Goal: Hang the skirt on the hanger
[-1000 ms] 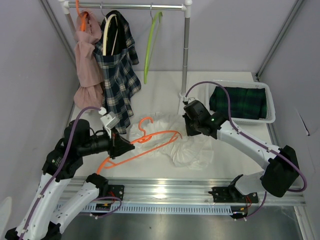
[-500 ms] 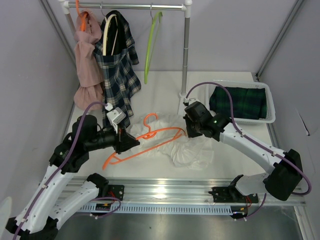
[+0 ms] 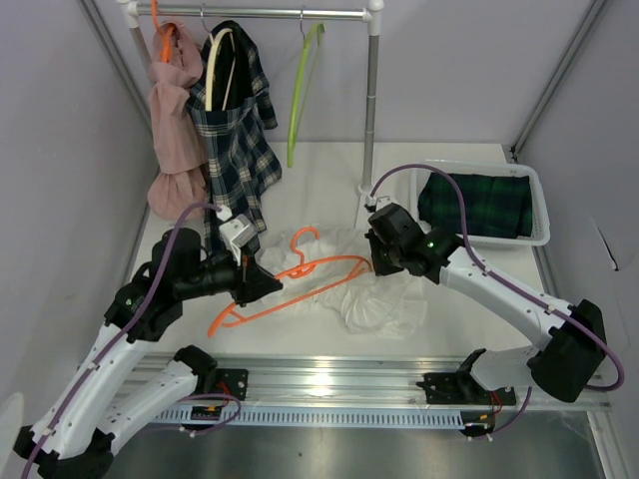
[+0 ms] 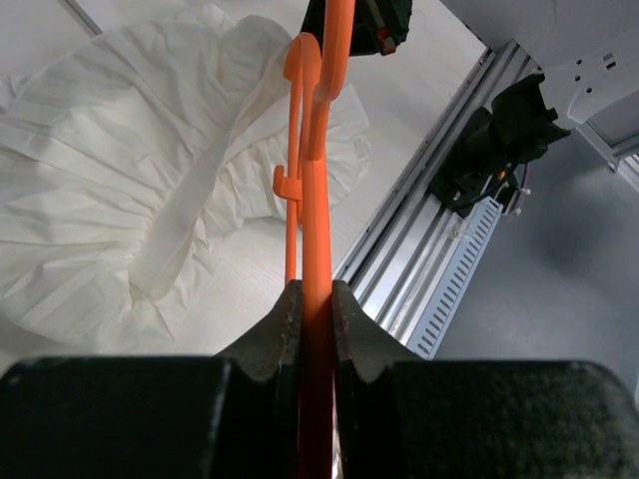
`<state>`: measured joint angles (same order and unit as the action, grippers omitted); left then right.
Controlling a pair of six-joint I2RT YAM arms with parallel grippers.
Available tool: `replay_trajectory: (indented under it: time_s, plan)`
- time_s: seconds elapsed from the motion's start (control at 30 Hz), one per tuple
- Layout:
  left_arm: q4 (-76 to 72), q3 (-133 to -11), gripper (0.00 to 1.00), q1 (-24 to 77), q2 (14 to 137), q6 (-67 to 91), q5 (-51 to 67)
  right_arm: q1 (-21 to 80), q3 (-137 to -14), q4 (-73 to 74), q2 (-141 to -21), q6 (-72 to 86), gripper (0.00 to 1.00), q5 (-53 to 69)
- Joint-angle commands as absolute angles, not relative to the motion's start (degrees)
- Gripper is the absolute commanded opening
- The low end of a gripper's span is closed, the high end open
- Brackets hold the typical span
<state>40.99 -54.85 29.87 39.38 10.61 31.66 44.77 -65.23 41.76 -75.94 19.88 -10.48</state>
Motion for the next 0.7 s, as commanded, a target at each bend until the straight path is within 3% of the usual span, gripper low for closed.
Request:
replay_trajectory:
  time_s: [0.0,0.67]
  plan:
    - [38.23,-53.88,0.00,31.55,40.08,11.78,31.82,45.09,-66.09,41.48,-74.00,20.30,0.02,-11.69]
    - [36.12,-61.60,0.00,33.05,46.58,9.67,25.22,47.20,-67.15,44.91,-72.86,19.07,0.02,-13.27]
